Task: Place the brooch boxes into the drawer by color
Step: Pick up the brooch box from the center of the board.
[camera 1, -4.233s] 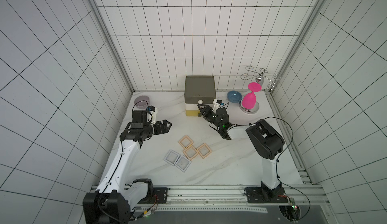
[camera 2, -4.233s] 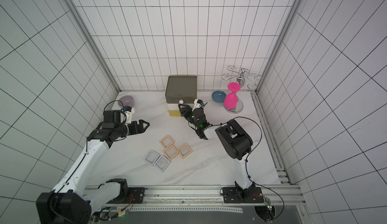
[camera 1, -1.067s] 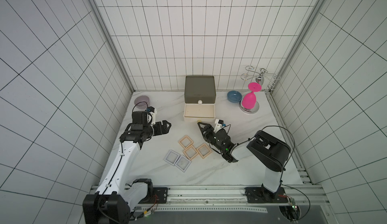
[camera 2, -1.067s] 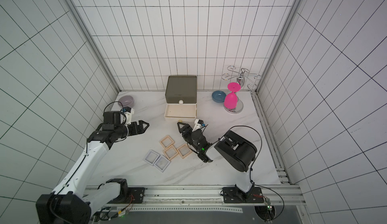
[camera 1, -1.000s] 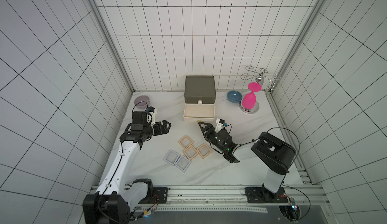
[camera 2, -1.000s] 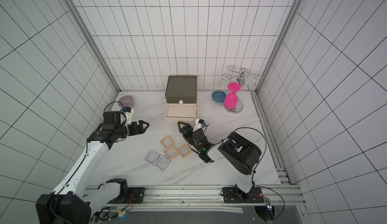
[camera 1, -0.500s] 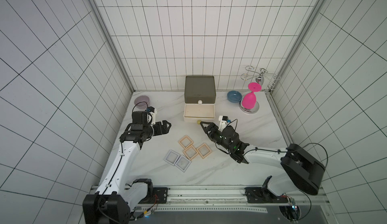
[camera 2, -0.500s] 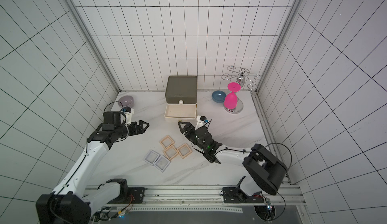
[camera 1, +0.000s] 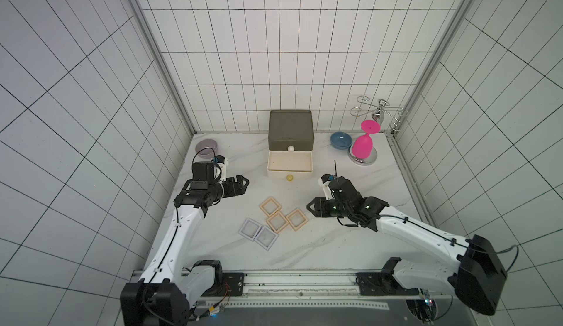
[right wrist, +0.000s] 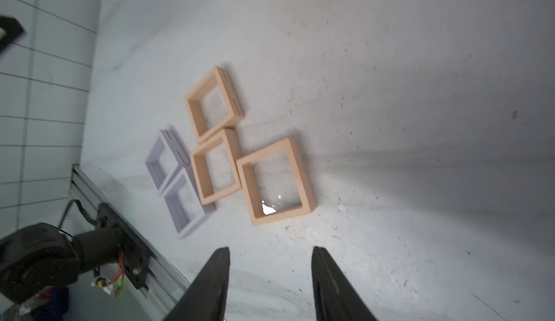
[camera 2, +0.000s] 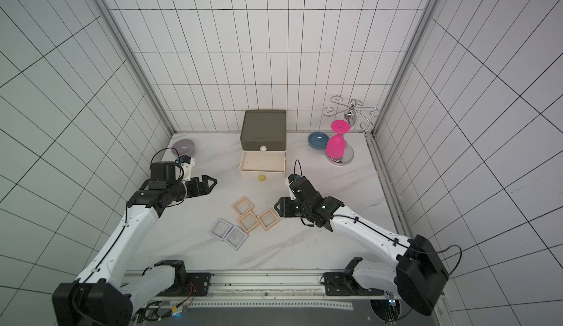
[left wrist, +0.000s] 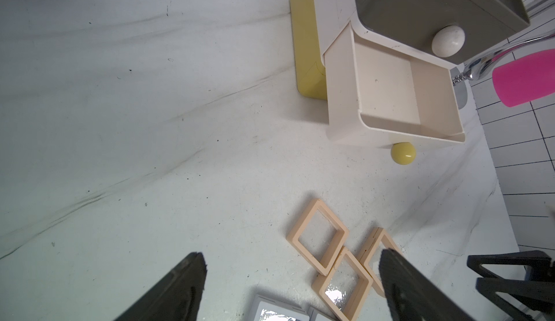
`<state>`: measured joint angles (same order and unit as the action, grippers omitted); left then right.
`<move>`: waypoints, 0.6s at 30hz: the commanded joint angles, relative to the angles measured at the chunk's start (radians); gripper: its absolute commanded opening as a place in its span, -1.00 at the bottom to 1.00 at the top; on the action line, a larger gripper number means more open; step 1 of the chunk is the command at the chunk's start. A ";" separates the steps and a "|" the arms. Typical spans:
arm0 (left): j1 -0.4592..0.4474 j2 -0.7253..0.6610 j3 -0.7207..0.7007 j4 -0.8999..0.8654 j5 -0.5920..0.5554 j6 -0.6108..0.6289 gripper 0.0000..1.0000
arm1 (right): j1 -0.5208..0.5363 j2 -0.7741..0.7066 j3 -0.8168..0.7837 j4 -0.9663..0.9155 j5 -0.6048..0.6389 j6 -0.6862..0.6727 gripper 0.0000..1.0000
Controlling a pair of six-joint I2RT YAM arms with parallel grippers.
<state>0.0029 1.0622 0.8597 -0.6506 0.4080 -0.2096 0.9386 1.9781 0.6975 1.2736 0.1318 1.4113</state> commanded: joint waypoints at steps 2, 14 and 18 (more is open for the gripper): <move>0.003 -0.006 -0.004 0.017 -0.007 0.001 0.88 | 0.012 -0.021 -0.018 -0.006 -0.024 -0.004 0.15; 0.004 -0.011 -0.006 0.016 -0.009 0.001 0.88 | 0.019 -0.198 -0.113 -0.103 -0.032 -0.056 0.41; 0.002 -0.012 -0.005 0.018 -0.007 0.001 0.89 | 0.021 -0.359 -0.128 -0.309 -0.078 -0.123 0.43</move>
<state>0.0029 1.0622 0.8597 -0.6506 0.4080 -0.2100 0.9455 1.7142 0.5900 1.1126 0.0940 1.3594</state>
